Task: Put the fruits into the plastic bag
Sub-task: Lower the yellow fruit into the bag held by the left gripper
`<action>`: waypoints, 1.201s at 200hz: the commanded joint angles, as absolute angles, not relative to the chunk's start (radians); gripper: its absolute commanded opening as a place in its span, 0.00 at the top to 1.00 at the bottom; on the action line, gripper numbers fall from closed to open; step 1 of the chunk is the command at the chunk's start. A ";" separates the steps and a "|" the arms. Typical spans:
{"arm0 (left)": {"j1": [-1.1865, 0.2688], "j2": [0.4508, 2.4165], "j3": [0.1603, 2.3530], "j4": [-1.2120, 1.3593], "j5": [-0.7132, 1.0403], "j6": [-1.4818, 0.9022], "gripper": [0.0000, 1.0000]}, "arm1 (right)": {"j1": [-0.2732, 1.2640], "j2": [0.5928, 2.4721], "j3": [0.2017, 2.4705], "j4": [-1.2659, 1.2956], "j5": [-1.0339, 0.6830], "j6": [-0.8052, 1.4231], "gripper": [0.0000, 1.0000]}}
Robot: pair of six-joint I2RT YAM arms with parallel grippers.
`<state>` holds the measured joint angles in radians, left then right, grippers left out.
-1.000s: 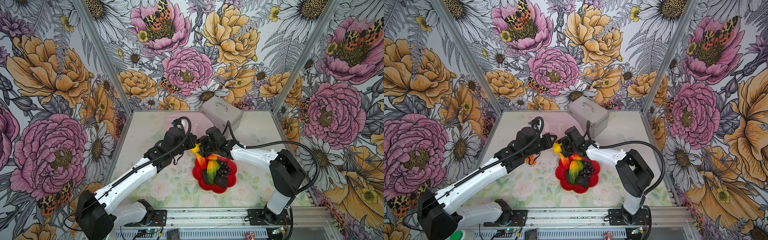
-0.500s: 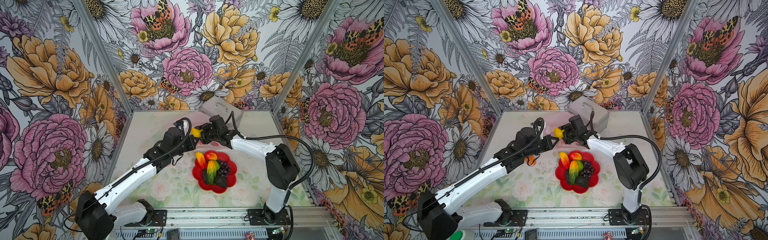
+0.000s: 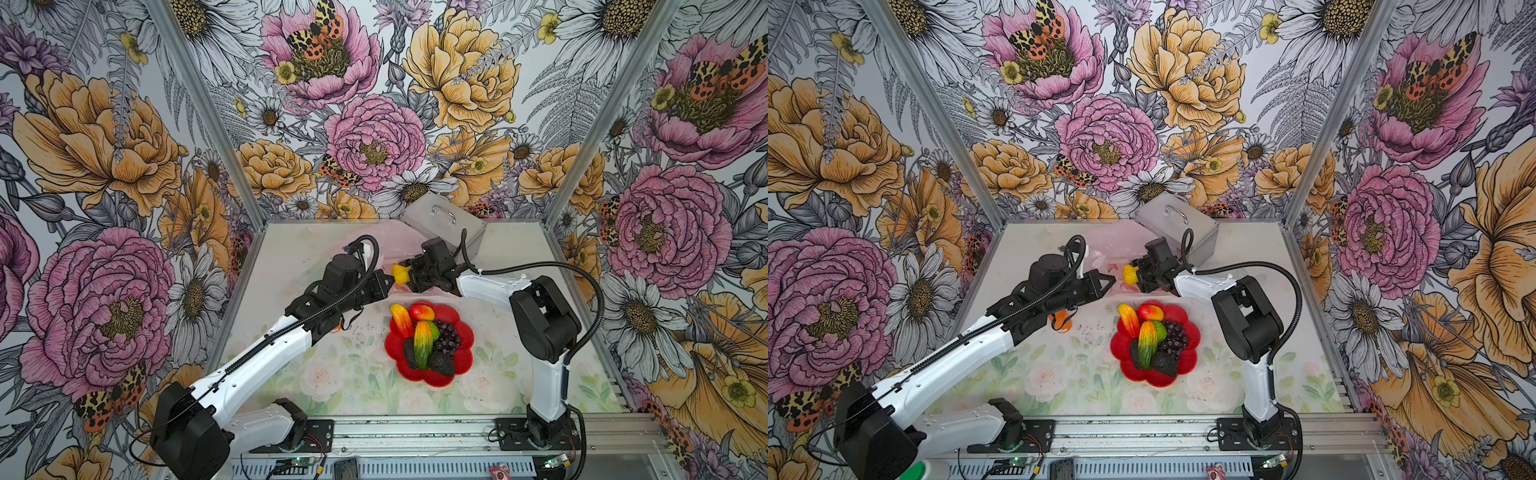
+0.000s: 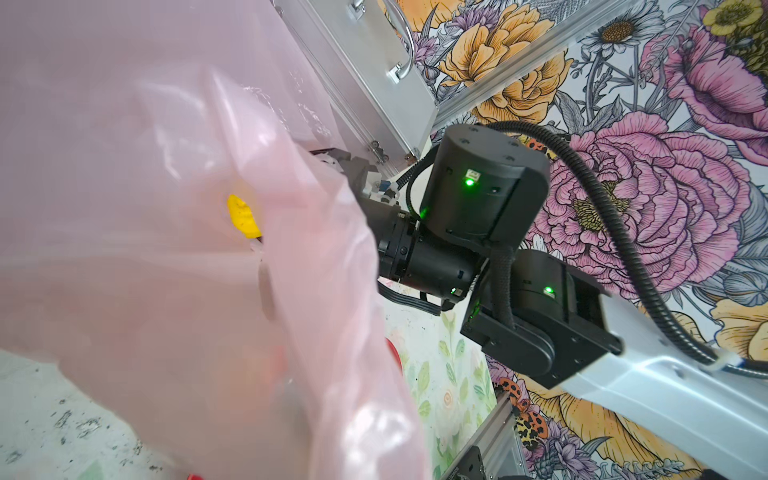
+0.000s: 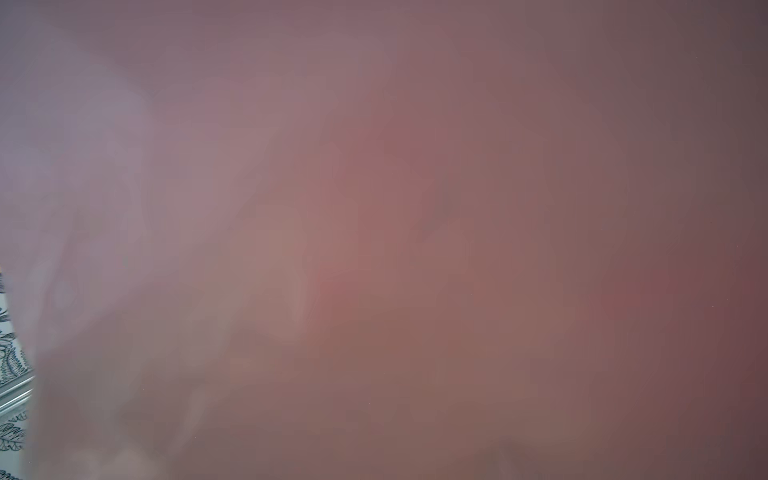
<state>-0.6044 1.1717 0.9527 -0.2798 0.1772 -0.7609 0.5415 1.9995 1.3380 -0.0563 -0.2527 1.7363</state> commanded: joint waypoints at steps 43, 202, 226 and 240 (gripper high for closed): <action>-0.578 1.164 0.936 -0.253 0.209 -0.775 1.00 | 0.519 2.066 1.401 0.023 -0.304 1.695 0.35; -0.558 1.137 0.916 -0.255 0.208 -0.787 1.00 | 0.462 2.043 1.501 -0.030 -0.312 1.591 0.00; -0.555 1.128 0.910 -0.255 0.206 -0.791 1.00 | 0.461 2.031 1.502 -0.037 -0.313 1.581 0.01; -0.554 1.123 0.907 -0.253 0.203 -0.795 1.00 | 0.460 2.025 1.499 -0.038 -0.319 1.576 0.00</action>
<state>-0.5640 1.1542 0.9215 -0.2798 0.1963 -0.7834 0.4732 2.0636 1.4712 -0.0257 -0.3237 1.6066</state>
